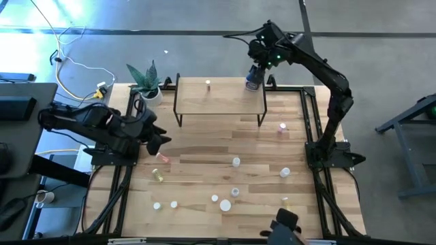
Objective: Pick and place medicine bottles onto shelf by color
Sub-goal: Put the bottom left yellow pill bottle on the shelf
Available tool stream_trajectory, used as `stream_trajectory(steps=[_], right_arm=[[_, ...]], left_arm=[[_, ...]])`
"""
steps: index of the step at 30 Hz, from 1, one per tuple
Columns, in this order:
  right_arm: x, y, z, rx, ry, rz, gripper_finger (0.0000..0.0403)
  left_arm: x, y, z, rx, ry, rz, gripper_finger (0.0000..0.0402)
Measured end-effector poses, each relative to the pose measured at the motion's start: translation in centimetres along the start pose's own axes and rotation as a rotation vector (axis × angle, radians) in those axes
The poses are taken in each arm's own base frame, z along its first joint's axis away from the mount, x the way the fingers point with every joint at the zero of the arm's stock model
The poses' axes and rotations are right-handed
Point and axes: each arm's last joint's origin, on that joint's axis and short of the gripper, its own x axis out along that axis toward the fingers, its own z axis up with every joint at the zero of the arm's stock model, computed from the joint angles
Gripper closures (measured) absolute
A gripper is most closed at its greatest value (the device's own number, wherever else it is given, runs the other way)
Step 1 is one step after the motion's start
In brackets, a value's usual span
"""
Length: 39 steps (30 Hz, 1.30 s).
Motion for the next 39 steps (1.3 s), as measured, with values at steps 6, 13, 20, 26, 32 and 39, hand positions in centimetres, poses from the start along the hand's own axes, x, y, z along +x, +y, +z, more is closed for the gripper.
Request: stream_trajectory(steps=[6, 13, 20, 26, 32, 39], right_arm=[[-2.1, 1.5, 0.8, 0.01, -0.032, 0.022, 0.0175], [-3.2, 3.1, 1.6, 0.049, -0.073, 0.048, 0.0175], [-3.3, 4.7, 1.7, 0.046, -0.053, 0.08, 0.0175], [-3.3, 6.0, 1.8, 0.041, -0.041, 0.105, 0.0175], [-3.4, 7.1, 1.9, 0.047, -0.043, 0.125, 0.0175], [-3.5, 8.0, 2.1, 0.062, -0.042, 0.141, 0.0176]], left_arm=[[0.4, -1.5, -1.4, 0.015, 0.076, -0.037, 0.0177], [1.7, -4.2, -4.5, 0.099, 0.208, -0.049, 0.0177], [2.7, -6.6, -8.4, 0.168, 0.317, -0.026, 0.0177], [2.9, -7.9, -11.6, 0.23, 0.384, -0.007, 0.0177], [2.9, -8.6, -14.8, 0.29, 0.433, 0.016, 0.0177], [2.9, -8.9, -17.7, 0.34, 0.473, 0.063, 0.0177]])
